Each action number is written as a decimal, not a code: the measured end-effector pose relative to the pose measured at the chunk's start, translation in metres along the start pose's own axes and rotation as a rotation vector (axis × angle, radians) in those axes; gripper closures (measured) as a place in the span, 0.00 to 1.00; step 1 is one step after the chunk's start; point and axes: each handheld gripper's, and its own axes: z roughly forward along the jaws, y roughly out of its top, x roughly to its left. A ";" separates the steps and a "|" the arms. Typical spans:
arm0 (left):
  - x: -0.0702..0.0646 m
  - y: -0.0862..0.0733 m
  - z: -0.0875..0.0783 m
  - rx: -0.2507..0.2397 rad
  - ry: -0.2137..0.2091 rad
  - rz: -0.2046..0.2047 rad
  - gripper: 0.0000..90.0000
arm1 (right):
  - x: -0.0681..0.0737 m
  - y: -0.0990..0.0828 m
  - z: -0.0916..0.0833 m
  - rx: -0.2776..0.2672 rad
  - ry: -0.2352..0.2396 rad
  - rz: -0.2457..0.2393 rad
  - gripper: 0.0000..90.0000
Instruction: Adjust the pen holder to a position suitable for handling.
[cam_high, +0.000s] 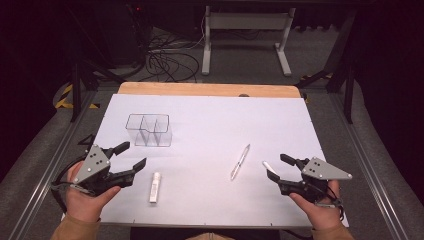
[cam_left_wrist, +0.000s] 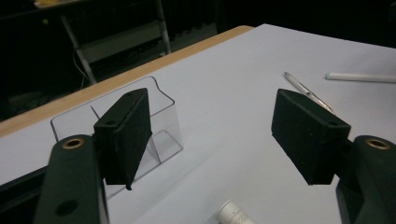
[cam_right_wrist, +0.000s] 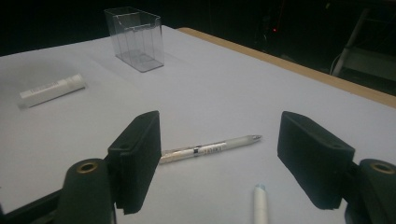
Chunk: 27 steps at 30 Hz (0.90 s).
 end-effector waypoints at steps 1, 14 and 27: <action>0.006 0.000 0.004 0.029 -0.053 -0.103 0.30 | 0.000 0.000 0.000 -0.002 0.001 -0.002 0.34; 0.020 0.006 0.023 0.059 -0.079 -0.039 0.30 | 0.001 -0.001 0.002 0.007 0.007 -0.006 0.34; 0.025 0.012 0.028 0.080 -0.078 0.056 0.35 | 0.003 0.000 0.001 0.007 0.005 -0.010 0.34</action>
